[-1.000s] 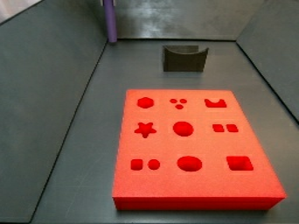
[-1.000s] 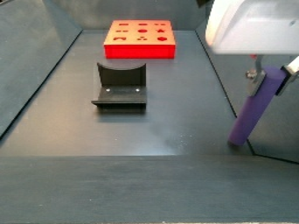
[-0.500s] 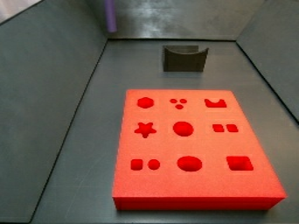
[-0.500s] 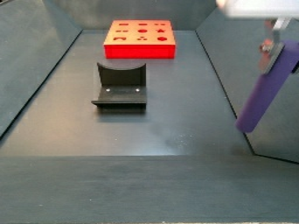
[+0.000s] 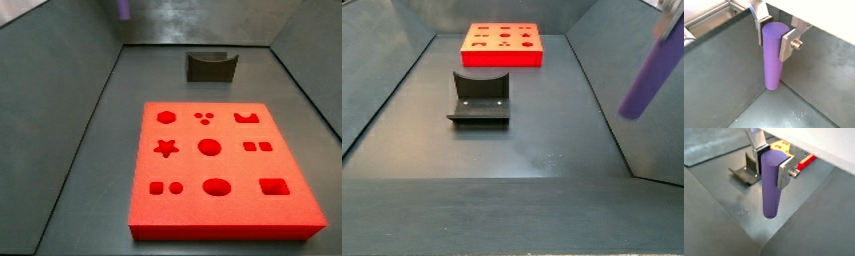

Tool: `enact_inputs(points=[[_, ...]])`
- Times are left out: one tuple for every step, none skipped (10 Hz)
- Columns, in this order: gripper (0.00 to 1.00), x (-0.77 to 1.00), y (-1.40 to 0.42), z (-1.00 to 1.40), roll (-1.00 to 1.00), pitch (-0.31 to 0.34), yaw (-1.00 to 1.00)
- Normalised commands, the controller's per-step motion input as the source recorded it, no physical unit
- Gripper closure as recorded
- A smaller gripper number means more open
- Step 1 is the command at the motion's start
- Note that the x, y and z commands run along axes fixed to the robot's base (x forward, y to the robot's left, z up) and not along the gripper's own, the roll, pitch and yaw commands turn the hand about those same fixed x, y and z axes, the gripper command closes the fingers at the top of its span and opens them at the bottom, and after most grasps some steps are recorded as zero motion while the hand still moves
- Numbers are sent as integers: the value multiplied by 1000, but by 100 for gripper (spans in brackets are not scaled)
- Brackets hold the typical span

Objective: Pick up the round object. Move up. Move to above the board. Insert the round object.
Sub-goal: Move to above the board.

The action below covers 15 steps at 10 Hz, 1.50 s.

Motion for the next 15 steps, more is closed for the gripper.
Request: enact_inputs(points=[[100, 22, -17, 1000, -236, -7, -69], [100, 27, -11, 1000, -194, 5, -55], [100, 37, -5, 1000, -146, 29, -36], [100, 39, 3, 853, -115, 45, -19], [100, 33, 1, 613, -85, 64, -6], [100, 30, -2, 499, -73, 68, -2], [100, 19, 3, 281, -53, 71, -1], [100, 314, -1000, -29, 715, 424, 9], [100, 315, -1000, -35, 722, 406, 18], [100, 314, -1000, -33, 565, 278, 20], [100, 313, -1000, -35, 318, 168, 6], [100, 316, -1000, -33, 175, 106, 6], [100, 318, -1000, -34, 100, 80, 9], [100, 325, -1000, -34, 10, 52, 8], [100, 332, -1000, -33, 0, 41, 12]])
